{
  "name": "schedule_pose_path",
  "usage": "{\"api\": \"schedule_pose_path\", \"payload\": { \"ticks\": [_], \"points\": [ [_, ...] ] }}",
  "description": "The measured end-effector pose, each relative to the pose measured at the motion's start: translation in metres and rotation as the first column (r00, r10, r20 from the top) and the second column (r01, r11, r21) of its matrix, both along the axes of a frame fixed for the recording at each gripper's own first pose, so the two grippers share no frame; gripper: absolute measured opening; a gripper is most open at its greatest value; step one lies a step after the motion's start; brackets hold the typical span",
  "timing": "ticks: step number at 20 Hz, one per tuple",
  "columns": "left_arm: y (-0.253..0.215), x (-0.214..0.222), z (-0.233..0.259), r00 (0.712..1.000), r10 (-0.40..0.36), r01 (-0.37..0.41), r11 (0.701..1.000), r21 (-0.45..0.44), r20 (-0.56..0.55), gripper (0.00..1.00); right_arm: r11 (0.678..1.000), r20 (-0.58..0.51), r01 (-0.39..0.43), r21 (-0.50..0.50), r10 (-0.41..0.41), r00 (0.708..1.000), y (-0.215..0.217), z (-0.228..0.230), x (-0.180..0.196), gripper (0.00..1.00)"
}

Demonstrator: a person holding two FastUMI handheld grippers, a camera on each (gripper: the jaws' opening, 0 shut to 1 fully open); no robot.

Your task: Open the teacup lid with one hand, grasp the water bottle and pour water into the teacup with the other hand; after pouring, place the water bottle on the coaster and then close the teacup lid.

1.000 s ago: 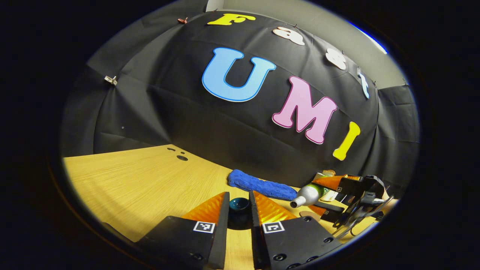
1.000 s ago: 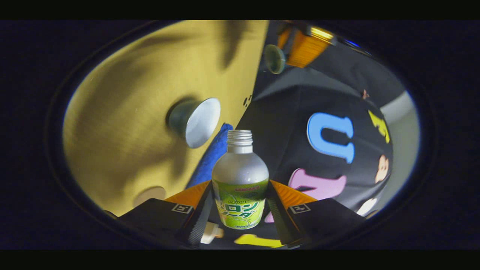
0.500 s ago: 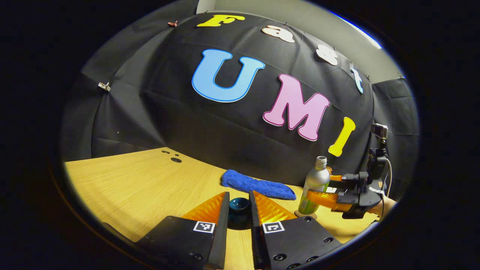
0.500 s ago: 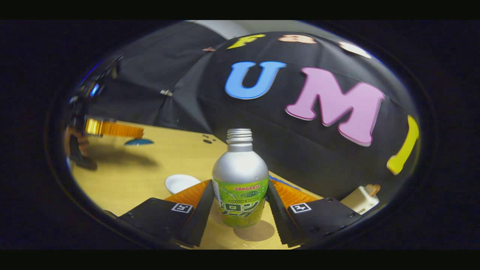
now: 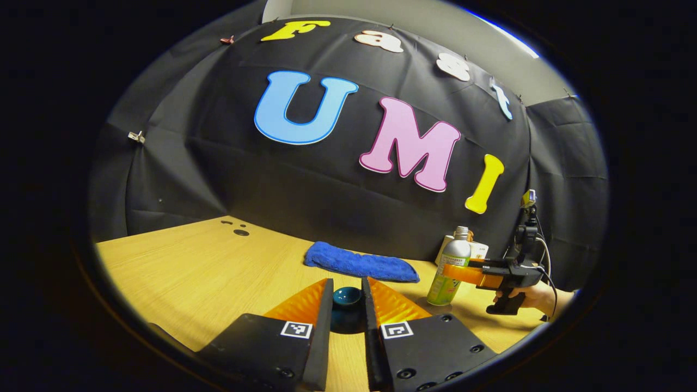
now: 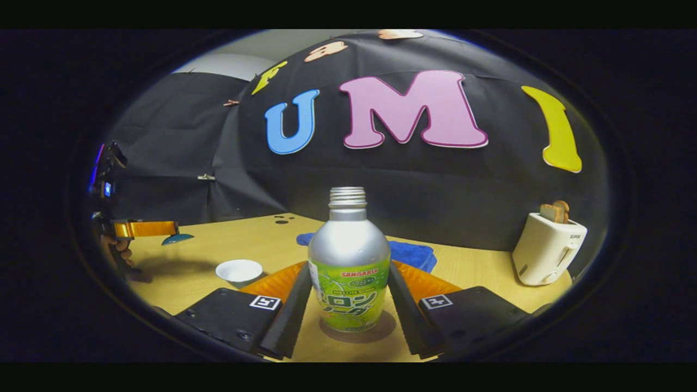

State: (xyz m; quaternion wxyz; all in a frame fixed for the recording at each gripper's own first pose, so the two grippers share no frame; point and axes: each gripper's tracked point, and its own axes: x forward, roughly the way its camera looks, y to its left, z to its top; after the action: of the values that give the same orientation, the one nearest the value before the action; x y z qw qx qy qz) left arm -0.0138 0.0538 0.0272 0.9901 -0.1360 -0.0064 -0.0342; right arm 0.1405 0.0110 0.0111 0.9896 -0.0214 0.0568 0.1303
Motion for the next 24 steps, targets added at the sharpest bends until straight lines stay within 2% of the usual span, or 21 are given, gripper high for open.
{"api": "schedule_pose_path", "payload": {
  "ticks": [7, 8, 9, 13, 15, 16, 17, 22, 24],
  "points": [
    [-0.006, 0.001, 0.002, 1.000, -0.008, 0.008, 1.000, 0.004, 0.000, 0.31, 1.000, -0.015, 0.010, -0.001, -0.011, 1.000, -0.006, -0.017, 0.006, 0.78],
    [-0.007, 0.001, 0.002, 1.000, -0.010, 0.010, 1.000, 0.003, -0.002, 0.31, 1.000, -0.018, 0.013, 0.005, -0.013, 1.000, -0.008, -0.017, 0.004, 0.75],
    [-0.008, 0.002, 0.001, 1.000, -0.012, 0.012, 1.000, 0.002, -0.004, 0.31, 1.000, -0.023, 0.022, 0.008, -0.022, 0.999, -0.010, -0.018, 0.004, 0.80],
    [-0.014, 0.010, -0.002, 1.000, -0.026, 0.026, 1.000, 0.010, -0.015, 0.31, 0.999, -0.051, 0.039, 0.002, -0.039, 0.998, -0.018, -0.026, -0.005, 0.83],
    [-0.020, 0.015, 0.000, 0.999, -0.038, 0.039, 0.999, 0.026, -0.016, 0.32, 0.998, -0.057, 0.054, 0.023, -0.052, 0.997, -0.023, -0.026, -0.008, 0.88],
    [-0.023, 0.019, 0.000, 0.999, -0.048, 0.048, 0.998, 0.038, -0.014, 0.31, 0.998, -0.062, 0.058, 0.039, -0.056, 0.996, -0.024, -0.027, -0.012, 0.94],
    [-0.026, 0.023, 0.003, 0.998, -0.054, 0.055, 0.997, 0.050, -0.012, 0.31, 0.996, -0.072, 0.066, 0.057, -0.062, 0.996, -0.025, -0.028, -0.016, 0.96],
    [-0.046, 0.048, -0.005, 0.993, -0.117, 0.119, 0.989, 0.087, -0.031, 0.31, 0.987, -0.055, 0.131, 0.097, -0.126, 0.990, -0.050, -0.026, -0.062, 0.97],
    [-0.045, 0.059, -0.013, 0.994, -0.102, 0.107, 0.990, 0.095, -0.050, 0.32, 0.981, -0.026, 0.157, 0.111, -0.155, 0.988, -0.061, -0.017, -0.079, 0.96]
  ]
}}
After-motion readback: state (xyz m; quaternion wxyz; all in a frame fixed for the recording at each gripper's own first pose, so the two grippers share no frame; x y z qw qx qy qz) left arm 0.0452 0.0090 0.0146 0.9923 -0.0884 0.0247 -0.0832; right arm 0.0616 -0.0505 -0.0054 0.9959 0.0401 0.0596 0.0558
